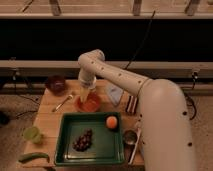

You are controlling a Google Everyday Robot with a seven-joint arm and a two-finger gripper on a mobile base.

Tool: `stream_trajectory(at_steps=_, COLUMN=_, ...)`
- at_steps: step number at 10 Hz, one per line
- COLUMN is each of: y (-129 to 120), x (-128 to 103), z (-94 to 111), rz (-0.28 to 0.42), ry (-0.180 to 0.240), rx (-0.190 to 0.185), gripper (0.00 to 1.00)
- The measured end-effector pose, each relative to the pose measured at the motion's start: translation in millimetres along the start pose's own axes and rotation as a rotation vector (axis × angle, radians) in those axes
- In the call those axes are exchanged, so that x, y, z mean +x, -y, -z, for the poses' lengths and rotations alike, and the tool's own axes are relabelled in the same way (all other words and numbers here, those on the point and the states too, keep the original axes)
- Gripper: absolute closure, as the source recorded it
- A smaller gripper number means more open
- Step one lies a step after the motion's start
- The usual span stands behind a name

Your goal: Place fork in red bowl

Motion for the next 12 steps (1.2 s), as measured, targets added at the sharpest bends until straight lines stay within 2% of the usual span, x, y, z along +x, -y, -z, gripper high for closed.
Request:
stream_trajectory(at_steps=1, y=18, x=-11, z=-11, rz=0.01, ry=0.008, rx=0.0, gripper=0.2)
stream_trajectory(at_steps=4, y=46, x=-28, z=-35, rz=0.026, ry=0.015, rx=-0.016, gripper=0.2)
stream_trajectory(at_steps=6, y=48, x=-44, z=-59, rz=0.049, ry=0.014, rx=-0.038, gripper=0.2)
stream_trajectory(at_steps=7, y=49, x=-45, z=-75, rz=0.059, ry=0.004, rx=-0.052, gripper=0.2)
stream_trajectory(at_steps=12, y=51, x=-33, z=-97, rz=0.022, ry=-0.02, rx=-0.065, gripper=0.2)
